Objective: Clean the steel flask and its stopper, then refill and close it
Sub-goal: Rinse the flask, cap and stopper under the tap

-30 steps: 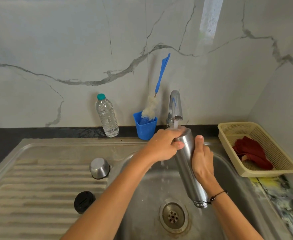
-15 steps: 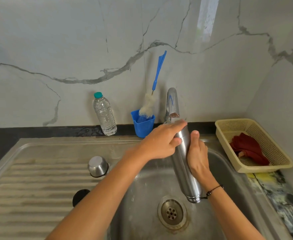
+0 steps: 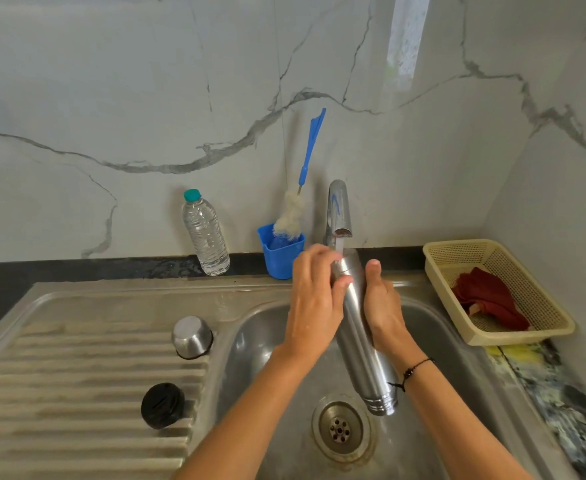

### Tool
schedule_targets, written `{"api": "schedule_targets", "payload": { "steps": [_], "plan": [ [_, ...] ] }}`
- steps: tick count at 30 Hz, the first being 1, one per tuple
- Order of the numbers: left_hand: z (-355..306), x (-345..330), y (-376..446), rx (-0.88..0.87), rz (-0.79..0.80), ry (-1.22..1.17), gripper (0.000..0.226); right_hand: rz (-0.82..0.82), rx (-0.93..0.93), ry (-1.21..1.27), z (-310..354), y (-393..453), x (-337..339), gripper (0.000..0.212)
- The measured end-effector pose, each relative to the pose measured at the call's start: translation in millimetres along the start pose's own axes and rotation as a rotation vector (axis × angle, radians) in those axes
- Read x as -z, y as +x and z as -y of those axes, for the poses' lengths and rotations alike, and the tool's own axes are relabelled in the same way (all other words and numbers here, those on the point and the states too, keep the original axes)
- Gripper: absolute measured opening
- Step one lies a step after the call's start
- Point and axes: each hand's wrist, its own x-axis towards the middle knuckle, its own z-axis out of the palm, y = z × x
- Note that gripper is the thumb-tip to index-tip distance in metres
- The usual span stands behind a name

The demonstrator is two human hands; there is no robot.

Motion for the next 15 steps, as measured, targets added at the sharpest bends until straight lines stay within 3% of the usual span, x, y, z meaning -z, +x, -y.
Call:
{"api": "schedule_targets", "payload": {
  "steps": [2, 4, 7, 10, 15],
  "plan": [
    [0, -4, -7, 0.224, -0.005, -0.068, 0.045, 0.067, -0.154, 0.183, 3, 3, 0, 0.069],
    [-5, -8, -22, 0.444, 0.12, -0.143, 0.057, 0.109, -0.301, 0.396, 11, 3, 2, 0.067],
    [-8, -11, -47, 0.705, 0.323, -0.318, 0.059, 0.005, -0.429, 0.555, 27, 12, 7, 0.056],
    [-6, -10, -55, 0.735, 0.39, -0.304, 0.056, -0.008, -0.422, 0.599, 33, 23, 10, 0.061],
    [-6, -5, -19, 0.744, 0.316, -0.269, 0.037, 0.175, -0.209, 0.49, 22, 20, 3, 0.067]
  ]
}}
